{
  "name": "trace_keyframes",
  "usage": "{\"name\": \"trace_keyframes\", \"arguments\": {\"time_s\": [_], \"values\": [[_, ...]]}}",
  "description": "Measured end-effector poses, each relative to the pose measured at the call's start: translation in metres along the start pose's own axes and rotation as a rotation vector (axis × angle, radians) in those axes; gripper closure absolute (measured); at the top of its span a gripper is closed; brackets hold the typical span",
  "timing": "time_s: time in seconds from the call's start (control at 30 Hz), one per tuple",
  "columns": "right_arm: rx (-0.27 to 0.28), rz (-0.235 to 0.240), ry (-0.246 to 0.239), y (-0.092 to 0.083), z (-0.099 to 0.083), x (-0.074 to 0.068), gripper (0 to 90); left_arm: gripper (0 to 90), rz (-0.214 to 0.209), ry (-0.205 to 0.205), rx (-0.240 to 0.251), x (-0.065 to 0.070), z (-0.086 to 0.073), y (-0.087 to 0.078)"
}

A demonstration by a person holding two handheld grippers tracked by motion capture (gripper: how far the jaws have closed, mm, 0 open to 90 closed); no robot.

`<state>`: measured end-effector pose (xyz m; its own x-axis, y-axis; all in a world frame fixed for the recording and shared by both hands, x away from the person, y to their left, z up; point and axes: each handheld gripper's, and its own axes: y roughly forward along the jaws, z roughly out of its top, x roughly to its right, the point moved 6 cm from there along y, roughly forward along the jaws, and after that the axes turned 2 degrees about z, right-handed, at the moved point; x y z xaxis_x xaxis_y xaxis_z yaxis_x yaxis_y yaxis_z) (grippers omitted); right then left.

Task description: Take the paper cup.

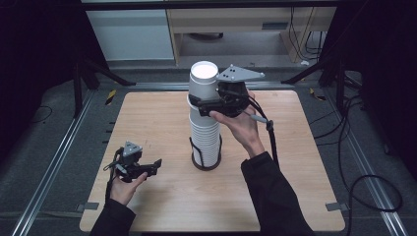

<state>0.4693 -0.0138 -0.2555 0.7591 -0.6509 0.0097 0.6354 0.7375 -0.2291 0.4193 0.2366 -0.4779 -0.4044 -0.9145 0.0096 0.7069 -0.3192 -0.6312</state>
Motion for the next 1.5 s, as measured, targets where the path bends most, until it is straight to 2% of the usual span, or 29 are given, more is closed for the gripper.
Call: {"name": "trace_keyframes", "arguments": {"time_s": [0.53, 0.9, 1.1, 1.3, 1.5], "values": [[0.053, -0.019, -0.037, -0.025, 0.038, 0.003, 15.9, 16.3, -0.008, -0.002, -0.001, 0.001, 0.0, 0.0], [0.038, -0.043, -0.066, -0.051, 0.038, 0.014, 15.8, 21.0, -0.004, 0.017, -0.016, 0.004, -0.001, -0.003], [0.008, -0.067, -0.092, -0.072, 0.028, 0.023, 15.8, 22.2, -0.015, 0.021, -0.013, 0.008, 0.0, -0.004], [-0.032, -0.097, -0.095, -0.097, 0.005, 0.038, 15.7, 21.8, -0.035, 0.034, -0.016, 0.011, 0.001, -0.005], [-0.07, -0.104, -0.085, -0.115, -0.019, 0.048, 15.7, 21.4, -0.034, 0.051, -0.017, 0.014, 0.002, -0.005]]}}
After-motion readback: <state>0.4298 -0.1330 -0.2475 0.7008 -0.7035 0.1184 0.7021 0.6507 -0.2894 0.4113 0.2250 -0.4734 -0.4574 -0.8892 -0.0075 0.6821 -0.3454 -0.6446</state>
